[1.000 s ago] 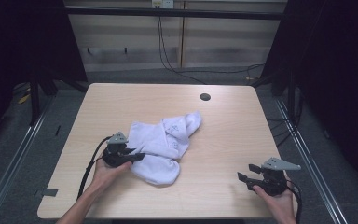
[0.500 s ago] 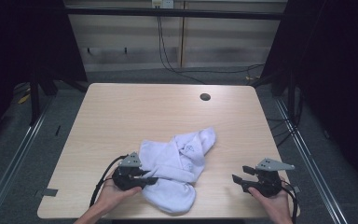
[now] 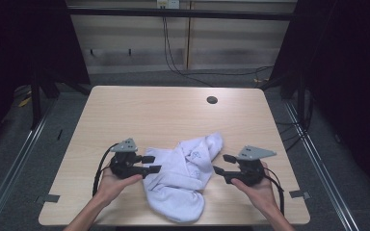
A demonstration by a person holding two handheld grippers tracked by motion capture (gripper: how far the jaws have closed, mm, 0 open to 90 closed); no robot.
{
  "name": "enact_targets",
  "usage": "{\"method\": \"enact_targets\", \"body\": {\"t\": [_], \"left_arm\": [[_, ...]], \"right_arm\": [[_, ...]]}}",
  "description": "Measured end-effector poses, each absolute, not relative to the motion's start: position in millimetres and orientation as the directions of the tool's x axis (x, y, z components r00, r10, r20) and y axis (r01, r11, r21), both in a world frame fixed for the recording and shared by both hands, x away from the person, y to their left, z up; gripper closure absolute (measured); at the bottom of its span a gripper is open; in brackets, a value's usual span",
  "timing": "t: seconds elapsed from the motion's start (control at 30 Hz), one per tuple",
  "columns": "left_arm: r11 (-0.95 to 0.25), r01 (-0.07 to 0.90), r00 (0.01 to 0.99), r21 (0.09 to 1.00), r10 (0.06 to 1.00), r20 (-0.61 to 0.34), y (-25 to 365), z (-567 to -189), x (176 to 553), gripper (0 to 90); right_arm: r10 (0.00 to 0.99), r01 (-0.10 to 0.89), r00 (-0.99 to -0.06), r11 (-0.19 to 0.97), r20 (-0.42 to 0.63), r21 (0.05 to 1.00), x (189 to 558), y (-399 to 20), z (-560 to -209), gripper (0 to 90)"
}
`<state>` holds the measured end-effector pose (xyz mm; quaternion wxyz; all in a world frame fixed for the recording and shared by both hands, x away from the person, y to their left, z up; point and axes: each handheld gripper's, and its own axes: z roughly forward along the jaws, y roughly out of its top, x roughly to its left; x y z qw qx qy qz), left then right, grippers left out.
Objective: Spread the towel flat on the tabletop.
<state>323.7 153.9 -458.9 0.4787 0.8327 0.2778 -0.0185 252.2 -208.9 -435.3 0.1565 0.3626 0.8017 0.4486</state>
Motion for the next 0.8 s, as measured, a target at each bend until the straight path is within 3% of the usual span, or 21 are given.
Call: {"method": "enact_targets", "body": {"t": [0.07, 0.13, 0.17, 0.27, 0.33, 0.4, 0.5, 0.53, 0.57, 0.6, 0.67, 0.8], "left_arm": [[-0.402, 0.501, 0.831, 0.766, 0.47, -0.297, 143.6, -472.8, 335.4, 49.2], [-0.412, 0.509, 0.817, 0.756, 0.508, -0.273, 136.7, -482.1, 336.9, 40.5], [-0.421, 0.511, 0.82, 0.75, 0.501, -0.277, 133.4, -485.3, 336.6, 38.4], [-0.441, 0.503, 0.825, 0.743, 0.501, -0.26, 129.8, -487.1, 335.5, 38.2], [-0.435, 0.535, 0.82, 0.724, 0.472, -0.322, 128.7, -495.4, 334.8, 39.0], [-0.46, 0.534, 0.826, 0.71, 0.463, -0.321, 123.4, -500.4, 331.8, 43.8], [-0.477, 0.503, 0.849, 0.721, 0.429, -0.309, 119.3, -499.7, 328.3, 66.2], [-0.492, 0.478, 0.866, 0.728, 0.404, -0.295, 118.5, -495.6, 326.0, 72.7], [-0.492, 0.478, 0.866, 0.728, 0.404, -0.295, 118.5, -495.6, 326.0, 76.9], [-0.479, 0.48, 0.865, 0.734, 0.4, -0.304, 121.3, -494.0, 326.4, 79.8], [-0.466, 0.492, 0.858, 0.736, 0.403, -0.318, 123.9, -493.1, 327.3, 81.7], [-0.367, 0.497, 0.841, 0.786, 0.425, -0.333, 145.3, -476.8, 330.3, 82.3]], "right_arm": [[0.677, 0.458, -0.727, 0.353, 0.115, 0.816, 269.7, -192.7, -434.8, 42.0], [0.652, 0.467, -0.744, 0.347, 0.149, 0.813, 282.7, -183.7, -441.5, 41.7], [0.666, 0.463, -0.736, 0.36, 0.125, 0.81, 287.9, -178.2, -446.9, 41.2], [0.668, 0.472, -0.737, 0.397, 0.106, 0.787, 298.3, -167.3, -466.9, 39.1], [0.676, 0.494, -0.729, 0.406, 0.111, 0.769, 299.9, -163.4, -478.7, 37.1], [0.673, 0.497, -0.733, 0.427, 0.102, 0.756, 299.7, -160.8, -487.9, 36.0], [0.67, 0.493, -0.737, 0.441, 0.091, 0.749, 299.0, -159.1, -492.5, 39.6], [0.687, 0.5, -0.723, 0.449, 0.072, 0.74, 297.7, -156.9, -493.3, 53.5], [0.687, 0.5, -0.723, 0.449, 0.072, 0.74, 297.7, -156.9, -493.3, 53.5], [0.697, 0.504, -0.713, 0.439, 0.072, 0.744, 297.7, -158.5, -491.1, 68.3], [0.704, 0.516, -0.705, 0.434, 0.079, 0.739, 297.7, -160.2, -489.7, 72.9], [0.704, 0.528, -0.703, 0.421, 0.1, 0.738, 298.6, -167.2, -484.9, 73.6]]}}
